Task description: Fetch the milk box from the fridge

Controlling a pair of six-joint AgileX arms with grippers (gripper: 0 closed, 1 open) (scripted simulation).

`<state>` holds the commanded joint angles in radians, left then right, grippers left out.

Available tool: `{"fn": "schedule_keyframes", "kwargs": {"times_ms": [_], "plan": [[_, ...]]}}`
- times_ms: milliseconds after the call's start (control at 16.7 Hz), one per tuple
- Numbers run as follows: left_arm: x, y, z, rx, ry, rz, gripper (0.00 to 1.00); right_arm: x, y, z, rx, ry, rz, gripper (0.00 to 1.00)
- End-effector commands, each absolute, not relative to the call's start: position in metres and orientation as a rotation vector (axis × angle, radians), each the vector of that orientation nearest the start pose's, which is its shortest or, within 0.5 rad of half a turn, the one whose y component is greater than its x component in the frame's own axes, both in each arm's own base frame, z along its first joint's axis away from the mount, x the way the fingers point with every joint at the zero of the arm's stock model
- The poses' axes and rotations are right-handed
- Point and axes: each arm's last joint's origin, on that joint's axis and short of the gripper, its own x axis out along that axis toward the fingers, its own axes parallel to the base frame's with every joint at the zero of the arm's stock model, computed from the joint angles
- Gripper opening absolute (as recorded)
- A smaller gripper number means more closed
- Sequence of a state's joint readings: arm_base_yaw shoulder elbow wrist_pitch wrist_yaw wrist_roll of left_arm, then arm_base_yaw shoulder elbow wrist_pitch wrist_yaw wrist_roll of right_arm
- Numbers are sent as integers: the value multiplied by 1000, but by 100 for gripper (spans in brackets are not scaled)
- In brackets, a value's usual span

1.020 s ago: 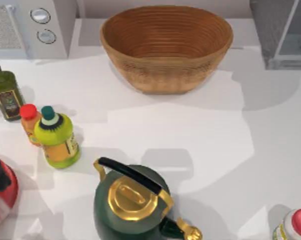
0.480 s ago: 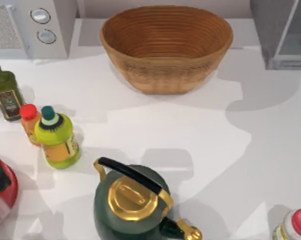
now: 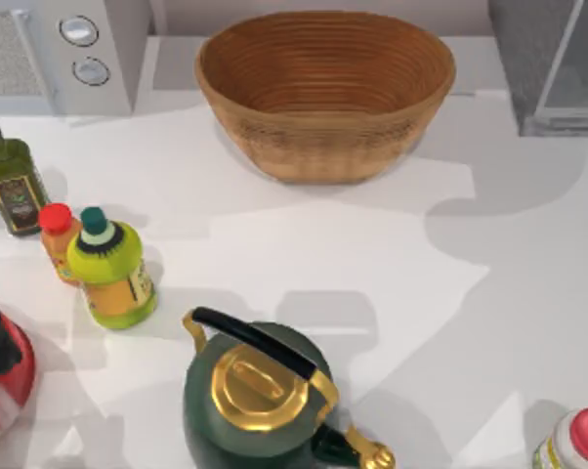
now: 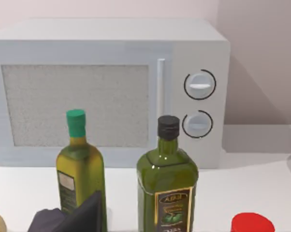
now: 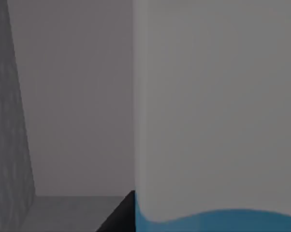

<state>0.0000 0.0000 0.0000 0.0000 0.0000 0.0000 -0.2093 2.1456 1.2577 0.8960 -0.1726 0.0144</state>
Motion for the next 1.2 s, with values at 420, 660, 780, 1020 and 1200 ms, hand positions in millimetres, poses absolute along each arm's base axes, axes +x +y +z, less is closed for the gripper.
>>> {"fn": "schedule_keyframes", "kwargs": {"times_ms": [420, 660, 780, 1020, 1200], "plan": [[106, -1, 160, 0, 0, 0, 100, 395, -86, 159, 9, 39, -13, 0], [106, -1, 160, 0, 0, 0, 100, 365, -86, 165, 3, 9, -12, 0], [106, -1, 160, 0, 0, 0, 100, 364, -86, 166, 2, 5, -12, 0], [106, -1, 160, 0, 0, 0, 100, 364, -83, 166, 5, 11, -7, 0], [106, -1, 160, 0, 0, 0, 100, 351, -75, 182, 3, 11, -7, 0]]}}
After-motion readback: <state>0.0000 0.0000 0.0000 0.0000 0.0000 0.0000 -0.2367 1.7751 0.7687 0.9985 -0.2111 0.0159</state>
